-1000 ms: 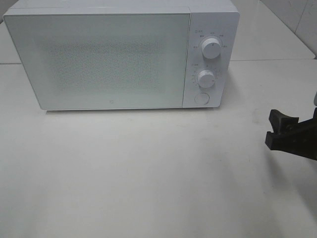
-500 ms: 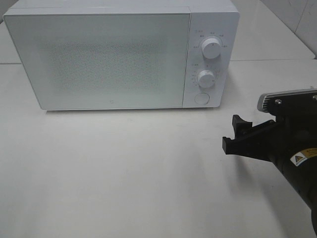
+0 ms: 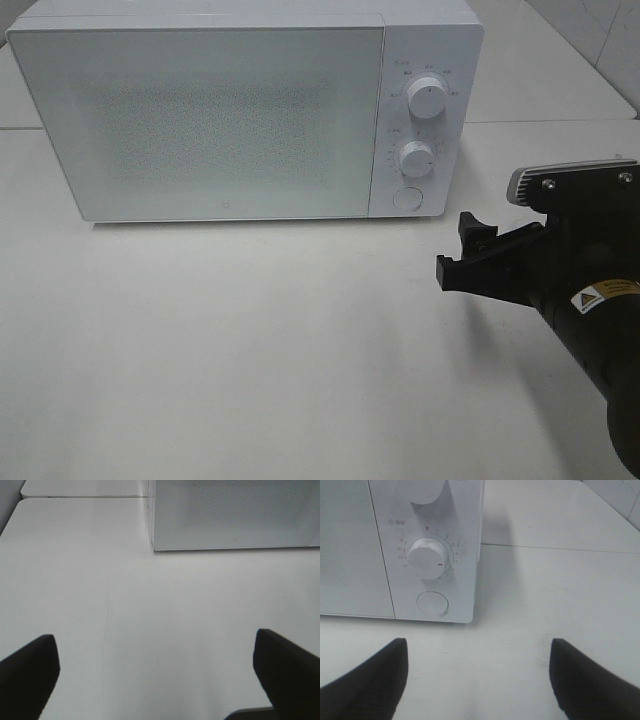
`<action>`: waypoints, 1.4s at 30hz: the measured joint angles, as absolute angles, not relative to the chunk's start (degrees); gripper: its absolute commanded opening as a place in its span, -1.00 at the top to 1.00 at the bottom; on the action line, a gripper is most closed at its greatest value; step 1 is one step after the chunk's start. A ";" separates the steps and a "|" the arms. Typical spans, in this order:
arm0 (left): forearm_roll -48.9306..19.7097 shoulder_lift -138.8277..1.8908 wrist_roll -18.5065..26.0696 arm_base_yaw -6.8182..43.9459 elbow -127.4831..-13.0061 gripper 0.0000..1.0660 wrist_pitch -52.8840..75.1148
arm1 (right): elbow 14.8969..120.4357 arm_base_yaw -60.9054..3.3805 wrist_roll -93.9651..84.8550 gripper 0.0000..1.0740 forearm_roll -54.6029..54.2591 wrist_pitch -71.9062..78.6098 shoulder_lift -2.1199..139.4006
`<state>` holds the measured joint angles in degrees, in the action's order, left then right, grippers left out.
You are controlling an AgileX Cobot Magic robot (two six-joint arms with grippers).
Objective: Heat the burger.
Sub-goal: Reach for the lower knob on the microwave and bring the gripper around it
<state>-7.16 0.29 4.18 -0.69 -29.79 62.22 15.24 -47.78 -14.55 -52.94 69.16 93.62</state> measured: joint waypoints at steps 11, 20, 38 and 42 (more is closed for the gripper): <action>-7.16 0.29 4.18 -0.69 -29.79 -0.83 62.22 | 15.24 -47.78 -14.55 -0.42 -52.94 69.16 93.62; -7.16 0.29 4.18 -0.69 -29.79 -0.83 62.22 | 15.24 -47.78 -14.55 -0.42 -52.88 69.16 93.62; -7.16 0.29 4.18 -0.69 -29.79 -0.83 62.22 | 16.73 -47.78 -14.55 -0.41 -48.93 68.64 96.83; -7.16 0.29 4.18 -0.69 -29.79 -0.83 62.22 | 18.05 -47.78 -14.55 -0.41 -48.76 68.75 98.61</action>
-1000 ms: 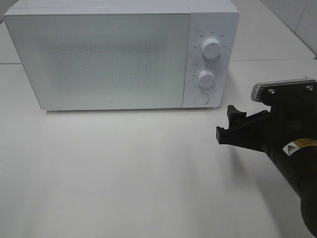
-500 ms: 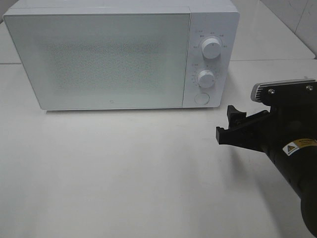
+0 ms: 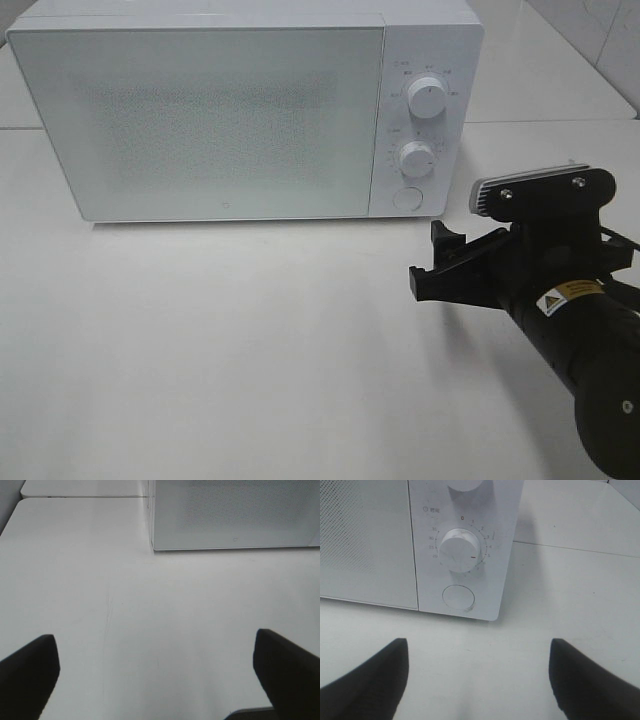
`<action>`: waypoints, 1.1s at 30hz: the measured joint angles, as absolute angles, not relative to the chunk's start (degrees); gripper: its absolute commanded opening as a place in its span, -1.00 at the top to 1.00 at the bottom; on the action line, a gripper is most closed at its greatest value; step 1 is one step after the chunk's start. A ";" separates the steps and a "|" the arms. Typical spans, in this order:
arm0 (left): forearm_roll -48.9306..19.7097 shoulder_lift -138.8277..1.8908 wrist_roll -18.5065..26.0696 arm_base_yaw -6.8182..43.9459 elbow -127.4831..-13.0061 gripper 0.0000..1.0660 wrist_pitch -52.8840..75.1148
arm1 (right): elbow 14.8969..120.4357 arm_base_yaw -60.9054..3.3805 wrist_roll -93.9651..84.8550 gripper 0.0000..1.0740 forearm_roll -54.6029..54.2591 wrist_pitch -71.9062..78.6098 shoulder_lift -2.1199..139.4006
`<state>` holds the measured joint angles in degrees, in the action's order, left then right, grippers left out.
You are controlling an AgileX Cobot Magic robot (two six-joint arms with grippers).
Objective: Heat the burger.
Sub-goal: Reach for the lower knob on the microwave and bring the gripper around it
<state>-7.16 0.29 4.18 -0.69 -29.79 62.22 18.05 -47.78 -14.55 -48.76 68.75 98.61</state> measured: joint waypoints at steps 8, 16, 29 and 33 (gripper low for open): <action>-7.16 0.29 4.18 -0.69 -29.79 -0.83 62.22 | 22.06 -46.93 -13.69 -0.46 -48.19 69.10 102.50; -7.16 0.29 4.18 -0.69 -29.79 -0.83 62.22 | 27.67 -41.02 -12.83 -0.50 -43.14 67.21 104.05; -7.16 0.29 4.18 -0.69 -29.79 -0.83 62.22 | 34.43 -37.76 -12.83 -0.45 -38.27 66.00 109.03; -7.16 0.29 4.18 -0.69 -29.79 -0.83 62.22 | 37.01 -37.53 -12.83 -0.45 -37.87 66.00 111.10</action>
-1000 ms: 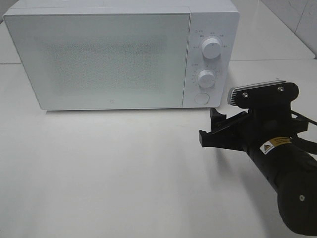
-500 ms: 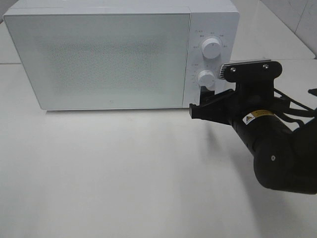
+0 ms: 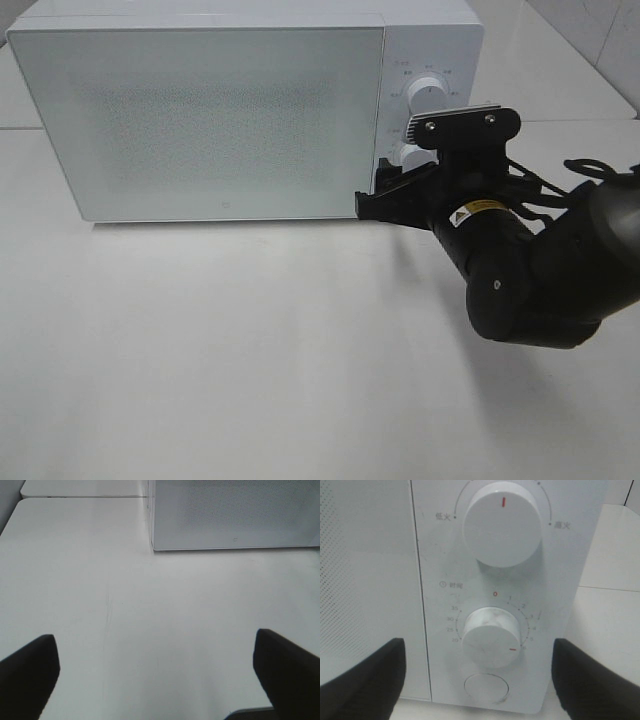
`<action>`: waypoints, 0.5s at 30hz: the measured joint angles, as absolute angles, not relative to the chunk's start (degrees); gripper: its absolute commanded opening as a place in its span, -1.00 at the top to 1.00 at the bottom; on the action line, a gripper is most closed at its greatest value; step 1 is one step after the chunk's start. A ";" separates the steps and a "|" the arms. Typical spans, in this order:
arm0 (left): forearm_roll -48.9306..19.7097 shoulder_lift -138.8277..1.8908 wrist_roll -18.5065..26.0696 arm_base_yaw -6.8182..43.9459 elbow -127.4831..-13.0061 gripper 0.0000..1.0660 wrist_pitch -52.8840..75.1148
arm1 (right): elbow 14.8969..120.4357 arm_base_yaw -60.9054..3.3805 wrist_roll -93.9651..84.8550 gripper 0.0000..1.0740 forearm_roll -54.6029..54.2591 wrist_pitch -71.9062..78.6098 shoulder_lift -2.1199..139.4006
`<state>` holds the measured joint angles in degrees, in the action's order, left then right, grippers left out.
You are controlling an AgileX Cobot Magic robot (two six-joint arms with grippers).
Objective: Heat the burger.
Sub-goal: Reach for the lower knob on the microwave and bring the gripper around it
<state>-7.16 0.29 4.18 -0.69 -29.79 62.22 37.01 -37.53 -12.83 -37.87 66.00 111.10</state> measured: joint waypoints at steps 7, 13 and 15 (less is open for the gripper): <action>-7.16 0.29 4.18 -0.69 -29.79 -0.83 62.22 | 39.53 -36.21 -12.83 -0.42 -37.87 64.86 113.50; -7.22 0.29 4.18 -0.69 -29.79 -0.83 62.22 | 41.48 -34.78 -12.83 -0.42 -37.53 64.34 114.08; -7.22 0.29 4.18 -0.69 -29.79 -0.83 62.22 | 41.83 -34.72 -12.83 -0.42 -37.13 64.29 114.13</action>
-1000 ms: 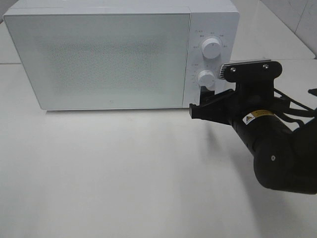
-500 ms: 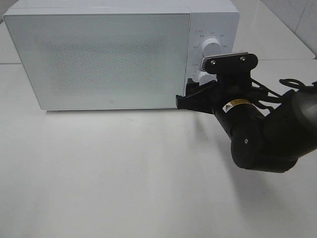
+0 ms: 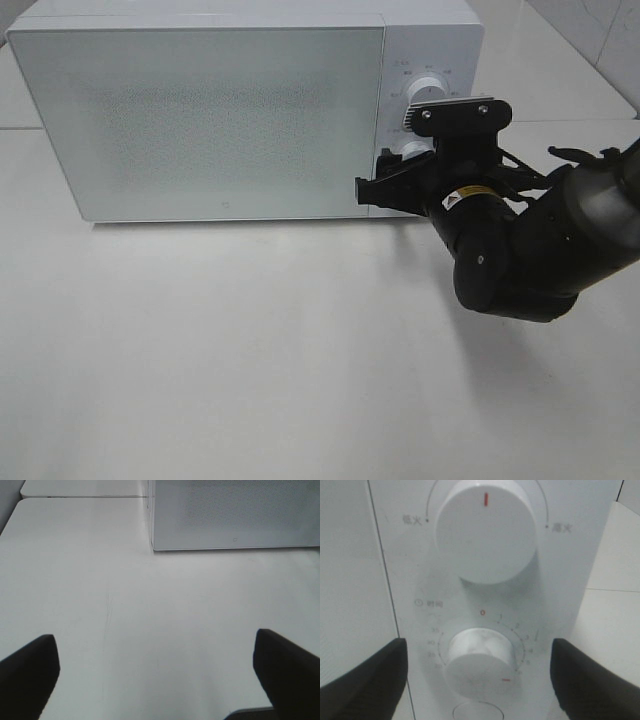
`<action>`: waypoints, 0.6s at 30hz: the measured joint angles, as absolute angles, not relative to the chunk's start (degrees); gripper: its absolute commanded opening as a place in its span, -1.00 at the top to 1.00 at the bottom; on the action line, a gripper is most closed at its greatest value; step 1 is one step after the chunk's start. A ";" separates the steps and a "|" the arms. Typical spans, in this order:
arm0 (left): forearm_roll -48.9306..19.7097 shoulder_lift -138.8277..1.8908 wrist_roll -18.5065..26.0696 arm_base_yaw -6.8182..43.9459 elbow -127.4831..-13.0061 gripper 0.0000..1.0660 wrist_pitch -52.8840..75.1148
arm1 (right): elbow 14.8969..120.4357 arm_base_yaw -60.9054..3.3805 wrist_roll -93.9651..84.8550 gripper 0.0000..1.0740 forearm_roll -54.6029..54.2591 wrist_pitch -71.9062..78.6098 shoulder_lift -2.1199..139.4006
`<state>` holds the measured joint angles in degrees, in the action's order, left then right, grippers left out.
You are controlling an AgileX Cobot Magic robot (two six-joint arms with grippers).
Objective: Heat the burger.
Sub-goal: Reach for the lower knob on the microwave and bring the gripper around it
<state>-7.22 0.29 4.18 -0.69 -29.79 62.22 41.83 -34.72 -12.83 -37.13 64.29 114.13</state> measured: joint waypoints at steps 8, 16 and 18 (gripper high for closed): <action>-7.22 0.29 4.18 -0.69 -29.79 -0.83 62.22 | 43.72 -33.86 -12.83 -0.42 -35.81 63.83 115.57; -7.28 0.29 4.18 -0.69 -29.79 -0.83 62.22 | 44.00 -33.86 -12.55 -0.31 -35.81 63.88 116.60; -7.39 0.29 4.18 -0.69 -29.79 -0.83 62.22 | 44.00 -33.80 -12.49 -0.18 -35.81 63.43 116.71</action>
